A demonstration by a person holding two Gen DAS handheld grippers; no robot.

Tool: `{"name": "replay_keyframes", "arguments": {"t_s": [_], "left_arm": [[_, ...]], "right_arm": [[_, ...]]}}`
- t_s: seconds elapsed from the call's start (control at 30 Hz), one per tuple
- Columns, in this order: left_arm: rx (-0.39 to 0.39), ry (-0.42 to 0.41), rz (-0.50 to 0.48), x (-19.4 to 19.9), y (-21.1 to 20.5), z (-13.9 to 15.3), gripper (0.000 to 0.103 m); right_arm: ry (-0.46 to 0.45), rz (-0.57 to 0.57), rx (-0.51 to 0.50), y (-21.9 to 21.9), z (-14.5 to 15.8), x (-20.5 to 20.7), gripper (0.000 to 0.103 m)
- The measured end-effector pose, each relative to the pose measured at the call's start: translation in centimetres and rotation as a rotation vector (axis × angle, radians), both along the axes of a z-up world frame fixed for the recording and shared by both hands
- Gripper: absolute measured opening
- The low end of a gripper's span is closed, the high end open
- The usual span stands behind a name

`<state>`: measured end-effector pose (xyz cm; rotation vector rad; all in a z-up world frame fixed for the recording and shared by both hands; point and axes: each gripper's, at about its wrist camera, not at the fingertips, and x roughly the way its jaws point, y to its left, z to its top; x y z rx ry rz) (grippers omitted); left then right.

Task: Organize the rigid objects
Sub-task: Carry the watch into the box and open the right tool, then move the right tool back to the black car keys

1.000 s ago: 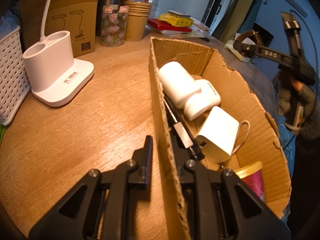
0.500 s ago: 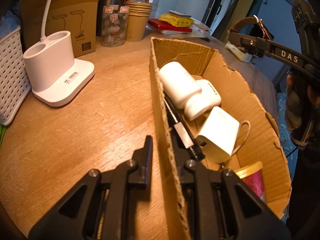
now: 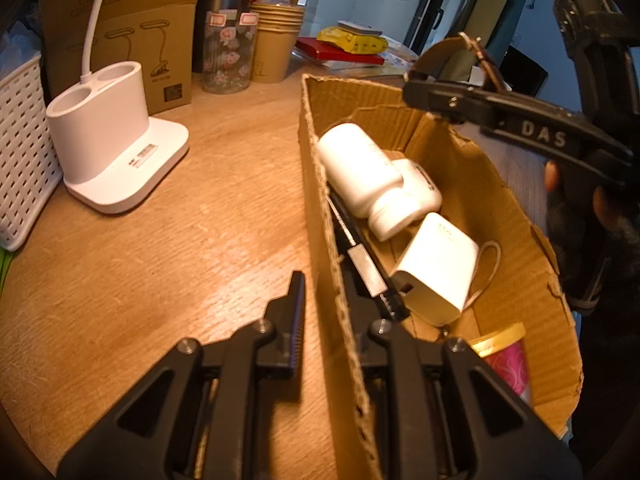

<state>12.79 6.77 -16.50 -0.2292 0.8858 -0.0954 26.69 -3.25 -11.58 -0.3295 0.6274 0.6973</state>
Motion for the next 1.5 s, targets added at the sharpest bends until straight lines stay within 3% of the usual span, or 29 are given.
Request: {"name": "replay_keyframes", "arguments": {"t_s": [0.43, 0.77, 0.97, 1.5], "left_arm": [[0.0, 0.0, -0.001, 0.0, 0.0, 0.0, 0.018], [-0.002, 0.0, 0.001, 0.0, 0.1, 0.2, 0.018], [-0.002, 0.0, 0.001, -0.1, 0.1, 0.2, 0.018], [-0.002, 0.0, 0.001, 0.0, 0.1, 0.1, 0.018]], "right_arm": [[0.055, 0.003, -0.078, 1.2, -2.9, 1.5, 0.045], [0.064, 0.004, -0.067, 1.0, -2.5, 1.5, 0.046], [0.054, 0.014, -0.053, 0.7, -1.9, 0.8, 0.054], [-0.012, -0.016, 0.019, -2.6, 2.0, -0.1, 0.057]]}}
